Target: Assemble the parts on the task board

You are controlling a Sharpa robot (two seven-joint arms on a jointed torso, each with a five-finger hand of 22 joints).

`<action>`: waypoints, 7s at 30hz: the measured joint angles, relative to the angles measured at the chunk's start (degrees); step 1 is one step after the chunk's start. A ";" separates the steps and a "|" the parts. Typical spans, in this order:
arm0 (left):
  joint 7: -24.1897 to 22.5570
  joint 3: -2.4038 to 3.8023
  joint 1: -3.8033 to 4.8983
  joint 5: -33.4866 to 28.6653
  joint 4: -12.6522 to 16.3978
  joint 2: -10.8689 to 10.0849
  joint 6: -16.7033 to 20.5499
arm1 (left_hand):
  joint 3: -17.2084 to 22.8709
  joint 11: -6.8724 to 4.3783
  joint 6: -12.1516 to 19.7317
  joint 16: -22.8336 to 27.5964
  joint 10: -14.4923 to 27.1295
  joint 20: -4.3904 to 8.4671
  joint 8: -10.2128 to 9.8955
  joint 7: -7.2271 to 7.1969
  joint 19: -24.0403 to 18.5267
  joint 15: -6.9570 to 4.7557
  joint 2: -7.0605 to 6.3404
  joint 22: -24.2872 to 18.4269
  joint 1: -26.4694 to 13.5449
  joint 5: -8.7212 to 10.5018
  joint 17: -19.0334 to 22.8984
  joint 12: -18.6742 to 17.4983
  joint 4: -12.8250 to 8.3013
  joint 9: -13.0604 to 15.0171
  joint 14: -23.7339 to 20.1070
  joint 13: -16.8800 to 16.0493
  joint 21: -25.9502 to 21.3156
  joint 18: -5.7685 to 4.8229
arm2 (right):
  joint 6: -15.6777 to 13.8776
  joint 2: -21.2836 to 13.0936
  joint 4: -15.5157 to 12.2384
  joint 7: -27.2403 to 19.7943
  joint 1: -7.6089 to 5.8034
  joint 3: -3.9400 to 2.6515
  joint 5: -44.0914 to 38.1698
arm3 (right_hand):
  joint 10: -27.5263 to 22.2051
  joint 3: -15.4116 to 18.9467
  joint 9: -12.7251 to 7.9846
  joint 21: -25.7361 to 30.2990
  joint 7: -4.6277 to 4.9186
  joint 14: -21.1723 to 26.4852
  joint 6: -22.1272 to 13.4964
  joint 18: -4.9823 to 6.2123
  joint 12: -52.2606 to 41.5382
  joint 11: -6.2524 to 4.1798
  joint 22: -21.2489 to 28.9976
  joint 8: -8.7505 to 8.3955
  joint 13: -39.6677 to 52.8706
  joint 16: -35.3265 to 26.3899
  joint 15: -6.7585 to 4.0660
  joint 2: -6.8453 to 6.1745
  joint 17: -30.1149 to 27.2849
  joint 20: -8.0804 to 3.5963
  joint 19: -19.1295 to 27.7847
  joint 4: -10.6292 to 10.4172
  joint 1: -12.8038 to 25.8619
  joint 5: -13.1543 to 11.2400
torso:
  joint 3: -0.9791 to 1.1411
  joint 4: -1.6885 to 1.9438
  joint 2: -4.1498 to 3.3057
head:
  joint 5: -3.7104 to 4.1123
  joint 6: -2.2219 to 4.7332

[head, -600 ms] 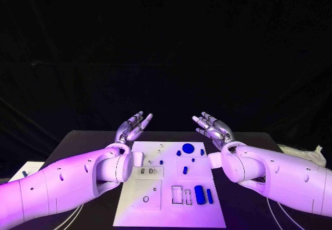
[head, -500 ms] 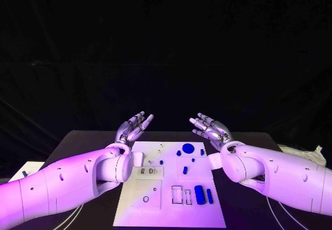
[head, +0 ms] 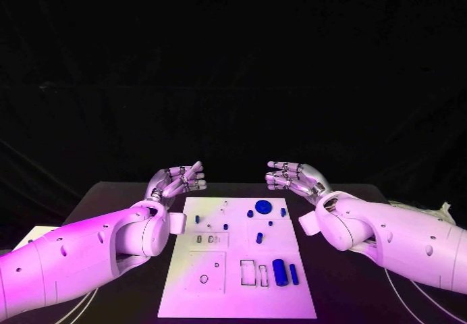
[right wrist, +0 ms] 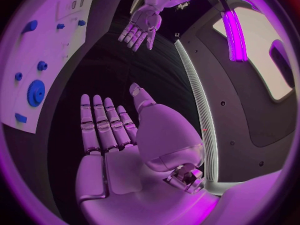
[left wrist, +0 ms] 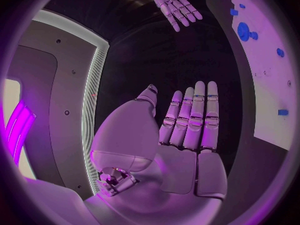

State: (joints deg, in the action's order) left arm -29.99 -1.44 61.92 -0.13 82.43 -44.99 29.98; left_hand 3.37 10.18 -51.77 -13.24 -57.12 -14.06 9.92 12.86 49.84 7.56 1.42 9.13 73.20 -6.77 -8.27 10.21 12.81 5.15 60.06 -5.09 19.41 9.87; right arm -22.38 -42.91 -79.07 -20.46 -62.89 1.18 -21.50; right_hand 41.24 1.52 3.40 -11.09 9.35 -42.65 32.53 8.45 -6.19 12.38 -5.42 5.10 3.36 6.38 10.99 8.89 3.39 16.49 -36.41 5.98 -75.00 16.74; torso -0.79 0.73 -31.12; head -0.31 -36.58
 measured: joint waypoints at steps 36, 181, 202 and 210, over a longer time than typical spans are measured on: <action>3.08 0.36 3.79 -4.12 21.64 -11.87 -9.80 | -3.70 -2.32 -5.03 -1.18 -7.79 3.43 -2.19 -1.61 8.29 -2.87 -0.07 1.59 0.52 0.00 -10.83 -2.43 -1.60 -0.02 9.67 -2.59 4.09 -0.03 | 6.07 -3.16 -6.01 21.45 -7.87 -2.10 -73.62 | 31.27 -14.77 0.49 -55.01 -2.10 -41.18 29.17 -0.92 2.48 -8.78 -43.45 -1.22 0.43 9.90 -11.41 -8.01 14.52 -11.15 -32.88 7.29 2.30 -7.79 | -1.02 3.98 -9.92 | 4.95 2.14; 3.91 0.39 7.21 -4.95 26.03 -15.87 -10.74 | -3.85 -2.11 -4.82 -1.19 -7.17 3.23 -2.67 -1.41 8.09 -2.85 1.14 1.62 1.73 0.00 -11.83 -2.43 -2.70 0.01 9.26 -2.79 4.09 -0.05 | 3.81 10.45 2.49 32.40 -8.20 -2.51 -88.69 | 28.79 -29.44 1.40 -71.67 -2.16 -41.37 32.54 -4.14 3.02 -7.96 -68.07 -1.25 0.25 23.14 -11.61 -11.98 26.47 -10.95 -41.05 -0.31 -2.17 -12.15 | -0.87 6.84 -15.27 | 5.18 2.68; 4.01 0.39 7.66 -4.92 26.25 -16.09 -10.75 | -3.85 -2.10 -4.82 -1.19 -7.17 3.23 -2.66 -1.41 8.09 -2.85 1.14 1.62 1.73 0.00 -11.82 -2.43 -2.70 0.06 9.26 -2.78 4.09 -0.05 | 4.11 12.79 5.68 32.41 -7.83 -2.48 -89.05 | 28.80 -29.83 1.38 -71.67 -2.16 -41.37 32.54 -4.10 2.78 -7.96 -68.05 -1.25 0.25 23.39 -11.61 -11.98 26.60 -10.95 -41.05 -0.72 -2.17 -12.47 | -0.95 6.95 -15.37 | 4.84 2.21; 4.02 0.39 7.78 -4.91 26.25 -16.14 -10.75 | -3.70 -2.10 -4.82 -1.19 -7.17 3.23 -2.88 -1.41 8.09 -2.85 1.14 1.62 1.73 0.00 -11.96 -2.43 -2.85 0.05 9.26 -2.83 4.09 -0.05 | 4.26 13.17 6.22 32.62 -7.75 -2.45 -89.28 | 28.80 -29.96 1.38 -71.67 -2.16 -41.37 32.54 -4.09 2.79 -7.96 -68.07 -1.25 0.26 23.58 -11.61 -11.98 26.68 -10.95 -41.05 -0.99 -2.17 -12.68 | -0.96 6.89 -15.37 | 4.98 1.99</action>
State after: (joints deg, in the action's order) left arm -25.97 -1.05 69.70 -5.04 108.68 -61.13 19.23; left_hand -0.33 8.07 -56.59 -14.42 -64.29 -10.83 7.04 11.45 57.93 4.71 2.57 10.75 74.94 -6.76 -20.23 7.77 9.96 5.20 69.32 -7.92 23.51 9.82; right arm -18.11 -29.74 -72.85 12.16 -70.63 -1.27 -110.78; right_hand 70.03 -28.44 4.78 -82.76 7.19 -84.02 65.07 4.36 -3.40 4.42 -73.48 3.85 3.62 29.96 -0.63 -3.08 30.07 5.54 -77.46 4.99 -77.17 4.06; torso -1.75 7.62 -46.49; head 4.67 -34.59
